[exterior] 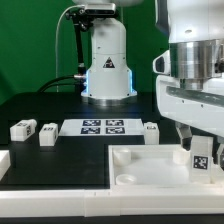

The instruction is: Assemble one leg

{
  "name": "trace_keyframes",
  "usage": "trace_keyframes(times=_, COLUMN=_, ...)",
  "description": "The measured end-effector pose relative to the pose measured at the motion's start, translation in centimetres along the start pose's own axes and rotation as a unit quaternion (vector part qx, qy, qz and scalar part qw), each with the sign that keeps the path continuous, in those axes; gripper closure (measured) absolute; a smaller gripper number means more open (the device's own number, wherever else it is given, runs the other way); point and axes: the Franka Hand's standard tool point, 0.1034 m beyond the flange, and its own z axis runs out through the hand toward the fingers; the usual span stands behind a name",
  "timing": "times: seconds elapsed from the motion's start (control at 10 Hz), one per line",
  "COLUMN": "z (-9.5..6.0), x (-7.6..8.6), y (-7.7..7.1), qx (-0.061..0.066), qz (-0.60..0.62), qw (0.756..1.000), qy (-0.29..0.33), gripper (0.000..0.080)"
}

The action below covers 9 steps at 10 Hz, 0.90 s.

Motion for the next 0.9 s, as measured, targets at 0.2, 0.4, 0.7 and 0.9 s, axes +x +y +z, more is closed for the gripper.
trace_keyframes(times=0.2, z=0.01, x=-0.05, y=0.00, qx=-0.002, qz=-0.122, qw=0.992, qy=0.002, gripper=0.0150)
trace_keyframes(times=0.4, z=0.05, x=-0.17, y=0.03, qx=-0.005, qz=-0.222, qw=0.975, qy=0.004, gripper=0.0150)
trace_keyframes(times=0.7, z=0.03, x=0.11, y=0.10, qx=-0.014, qz=-0.380, qw=0.925, qy=0.012, gripper=0.0150)
trace_keyframes(times=0.9, z=0.02, x=0.35, y=0.16, qx=-0.019, qz=-0.446, qw=0.895, qy=0.015, gripper=0.0150)
